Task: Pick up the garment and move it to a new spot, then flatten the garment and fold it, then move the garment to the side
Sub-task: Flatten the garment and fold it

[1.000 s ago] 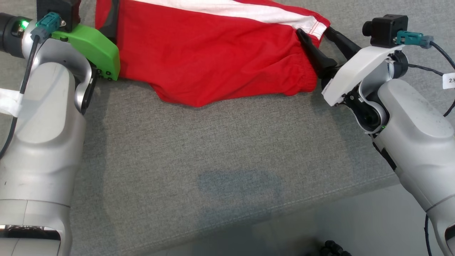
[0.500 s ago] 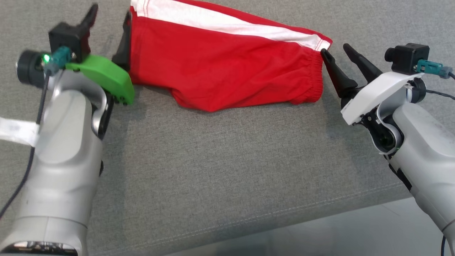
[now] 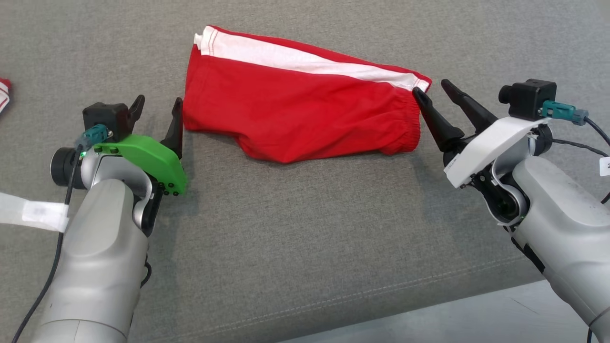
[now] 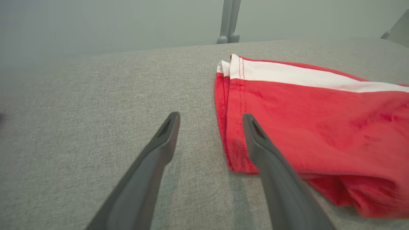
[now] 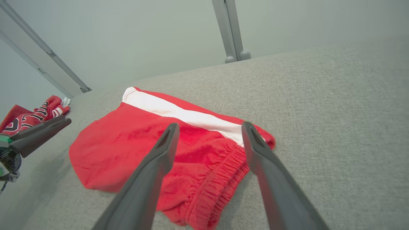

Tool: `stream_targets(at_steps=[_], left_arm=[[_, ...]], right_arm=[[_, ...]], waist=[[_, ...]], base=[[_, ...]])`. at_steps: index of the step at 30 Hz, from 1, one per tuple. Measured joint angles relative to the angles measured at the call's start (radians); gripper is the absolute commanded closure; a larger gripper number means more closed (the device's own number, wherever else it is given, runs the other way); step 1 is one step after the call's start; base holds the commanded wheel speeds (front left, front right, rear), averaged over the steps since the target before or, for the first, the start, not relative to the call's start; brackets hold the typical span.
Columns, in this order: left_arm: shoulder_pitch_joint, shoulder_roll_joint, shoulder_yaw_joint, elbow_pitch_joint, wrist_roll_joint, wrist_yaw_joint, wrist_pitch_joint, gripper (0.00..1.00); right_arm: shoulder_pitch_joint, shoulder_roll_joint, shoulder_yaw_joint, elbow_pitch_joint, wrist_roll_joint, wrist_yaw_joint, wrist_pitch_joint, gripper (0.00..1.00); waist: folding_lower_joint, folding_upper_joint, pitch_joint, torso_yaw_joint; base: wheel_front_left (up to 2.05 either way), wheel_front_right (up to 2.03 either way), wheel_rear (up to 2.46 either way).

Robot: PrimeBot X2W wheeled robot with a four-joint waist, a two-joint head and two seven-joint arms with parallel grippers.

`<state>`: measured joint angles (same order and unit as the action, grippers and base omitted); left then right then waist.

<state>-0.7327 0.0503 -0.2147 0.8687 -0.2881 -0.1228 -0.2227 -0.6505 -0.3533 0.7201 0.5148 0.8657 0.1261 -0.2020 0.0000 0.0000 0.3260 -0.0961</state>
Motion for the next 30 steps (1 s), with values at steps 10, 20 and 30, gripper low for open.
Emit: stream_targets(at_steps=[10,20,30], left_arm=[[-0.062,0.024,0.007,0.060,-0.010,0.000,0.106,0.00],[-0.079,0.032,0.008,0.121,-0.017,0.000,0.170,0.00],[-0.086,0.000,-0.006,0.145,-0.050,-0.001,0.188,1.00]], right_arm=[[0.002,-0.027,0.005,-0.029,0.009,0.000,-0.002,0.00],[0.024,-0.055,-0.014,-0.030,0.028,0.000,-0.018,0.00],[0.047,-0.055,-0.013,-0.030,0.033,0.000,-0.028,0.00]], waist=[[0.0000,0.0000,0.017,-0.073],[0.0000,0.0000,0.044,-0.116],[0.0000,0.0000,0.018,-0.096]], base=[[0.00,0.00,0.00],[0.00,0.00,0.00],[0.00,0.00,0.00]])
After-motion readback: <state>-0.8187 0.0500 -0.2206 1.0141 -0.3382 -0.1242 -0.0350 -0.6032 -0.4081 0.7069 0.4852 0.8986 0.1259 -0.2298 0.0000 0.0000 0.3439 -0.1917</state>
